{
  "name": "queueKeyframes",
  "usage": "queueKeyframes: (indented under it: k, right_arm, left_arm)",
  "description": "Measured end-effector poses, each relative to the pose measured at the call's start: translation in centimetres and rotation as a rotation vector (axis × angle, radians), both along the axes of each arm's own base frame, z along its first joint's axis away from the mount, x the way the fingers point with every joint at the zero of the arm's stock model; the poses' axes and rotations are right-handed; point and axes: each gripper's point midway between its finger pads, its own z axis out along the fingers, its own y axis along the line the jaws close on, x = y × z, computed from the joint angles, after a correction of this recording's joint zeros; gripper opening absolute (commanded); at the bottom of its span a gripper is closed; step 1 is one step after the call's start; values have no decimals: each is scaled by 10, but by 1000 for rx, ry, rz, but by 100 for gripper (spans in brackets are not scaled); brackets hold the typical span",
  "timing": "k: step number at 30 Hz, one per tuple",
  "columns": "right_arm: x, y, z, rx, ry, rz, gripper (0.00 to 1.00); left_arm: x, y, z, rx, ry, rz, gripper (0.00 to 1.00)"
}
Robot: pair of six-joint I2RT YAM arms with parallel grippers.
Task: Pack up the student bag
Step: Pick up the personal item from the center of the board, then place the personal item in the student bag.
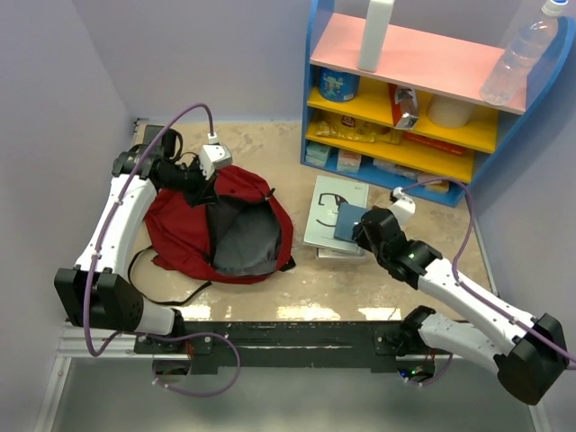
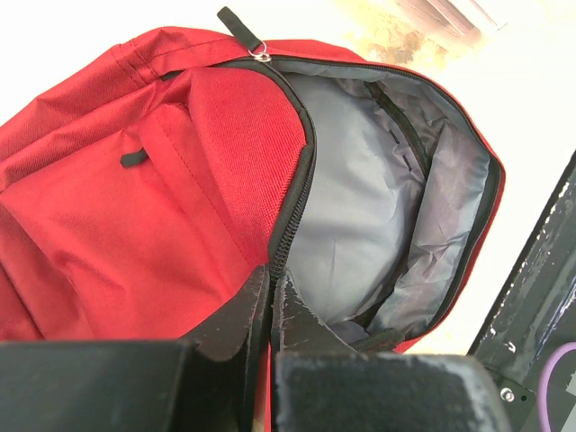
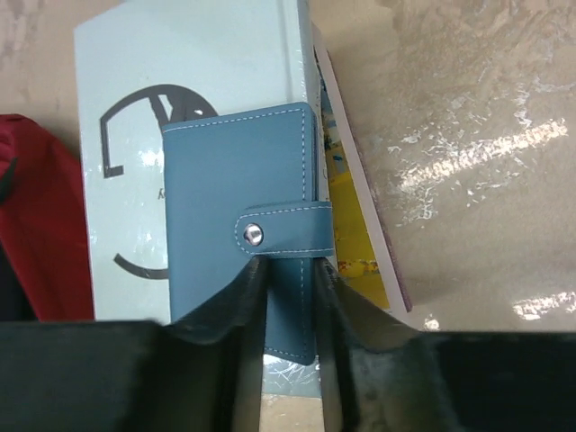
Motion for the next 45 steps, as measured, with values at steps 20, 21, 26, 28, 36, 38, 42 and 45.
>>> queueKeyframes:
  k: [20,21,26,28,36,38,42,45]
  right_arm:
    - [-15,-7,39,91,-113,54,0]
    - [-15,1,44,108,-124,100,0]
    - [-18,47,82,202,-187,349,0]
    - [-19,67,104,247,-222,446,0]
    - [-29,139,114,281,-211,690,0]
    - [-33,165,96,258,-156,747,0]
    - [-37,204,46,187,-36,801,0]
    - [-35,217,16,117,23,786,0]
  left_arm:
    - [1,-2,5,-5,-12,3,0]
    - [2,-2,6,-4,-13,8,0]
    - [12,1,14,0,-34,63,0]
    - [17,2,23,-4,-58,81,0]
    - [27,0,57,-32,-128,108,0]
    - [26,-1,59,-39,-127,105,0]
    - [19,-7,55,-52,-103,80,0]
    - [7,-15,41,-55,-66,41,0]
